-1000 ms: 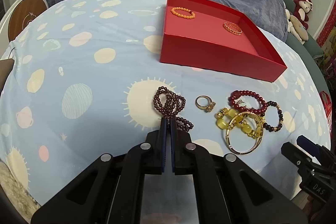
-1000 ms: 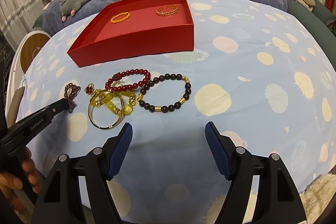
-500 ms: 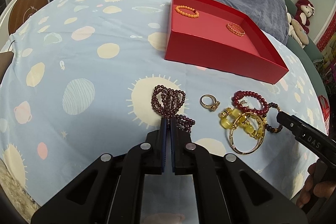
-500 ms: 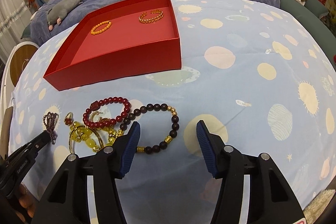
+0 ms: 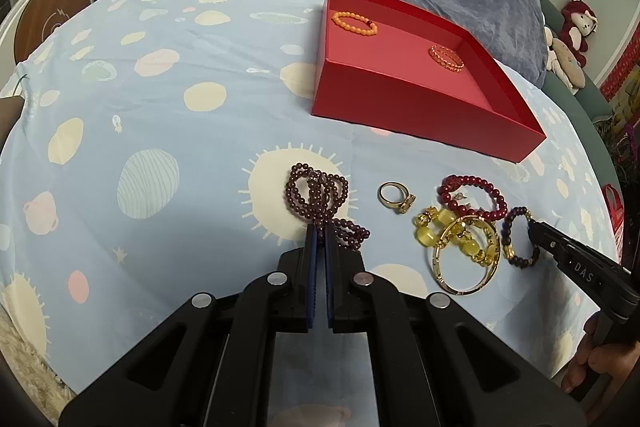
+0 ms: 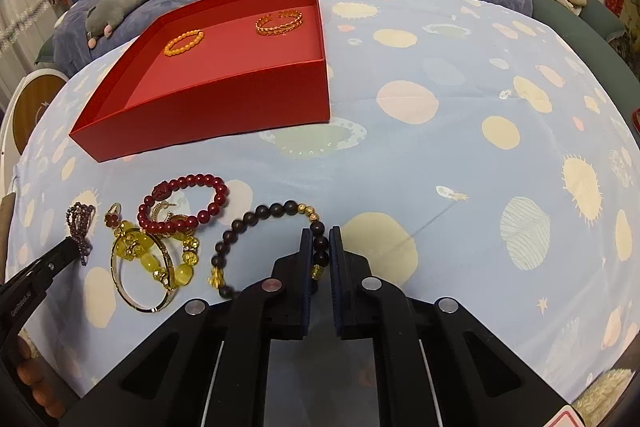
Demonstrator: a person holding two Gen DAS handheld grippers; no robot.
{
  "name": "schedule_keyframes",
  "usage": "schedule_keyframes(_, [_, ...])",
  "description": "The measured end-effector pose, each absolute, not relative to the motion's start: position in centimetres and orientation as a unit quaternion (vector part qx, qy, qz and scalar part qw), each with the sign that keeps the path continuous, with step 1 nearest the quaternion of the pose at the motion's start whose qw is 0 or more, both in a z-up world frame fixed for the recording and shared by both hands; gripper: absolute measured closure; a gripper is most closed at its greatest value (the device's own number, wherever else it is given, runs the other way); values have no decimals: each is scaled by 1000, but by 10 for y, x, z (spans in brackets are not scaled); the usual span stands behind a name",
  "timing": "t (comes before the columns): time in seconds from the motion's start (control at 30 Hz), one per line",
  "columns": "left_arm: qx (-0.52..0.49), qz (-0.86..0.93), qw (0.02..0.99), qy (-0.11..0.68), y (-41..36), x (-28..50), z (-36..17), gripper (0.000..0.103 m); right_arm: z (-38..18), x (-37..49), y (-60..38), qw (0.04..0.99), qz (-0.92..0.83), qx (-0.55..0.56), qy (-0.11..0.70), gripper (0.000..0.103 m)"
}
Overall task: Organize jewelry
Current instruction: 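Grasp the dark garnet bracelet with the left tool while the right tool grasps the black bead bracelet, then carry both bracelets into the red box and open both tools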
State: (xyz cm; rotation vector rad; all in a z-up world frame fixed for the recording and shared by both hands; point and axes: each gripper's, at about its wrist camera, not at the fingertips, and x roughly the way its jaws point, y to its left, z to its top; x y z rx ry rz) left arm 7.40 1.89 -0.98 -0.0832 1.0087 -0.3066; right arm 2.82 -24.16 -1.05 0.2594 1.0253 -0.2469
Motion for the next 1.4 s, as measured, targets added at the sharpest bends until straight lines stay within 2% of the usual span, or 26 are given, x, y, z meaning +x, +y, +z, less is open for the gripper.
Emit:
schedule_keyframes(0.8, [-67, -202, 865, 455, 1, 77, 60, 100, 73, 22, -247, 888, -75, 154, 427, 95])
schedule_keyframes(1.17, [-66, -247, 875, 412, -42, 143, 117, 100, 122, 99, -248, 913, -31, 134, 384, 95])
schedule_keyframes(1.4, [-67, -249, 874, 412, -65, 200, 107, 100, 109, 161, -246, 908, -11, 132, 396, 95])
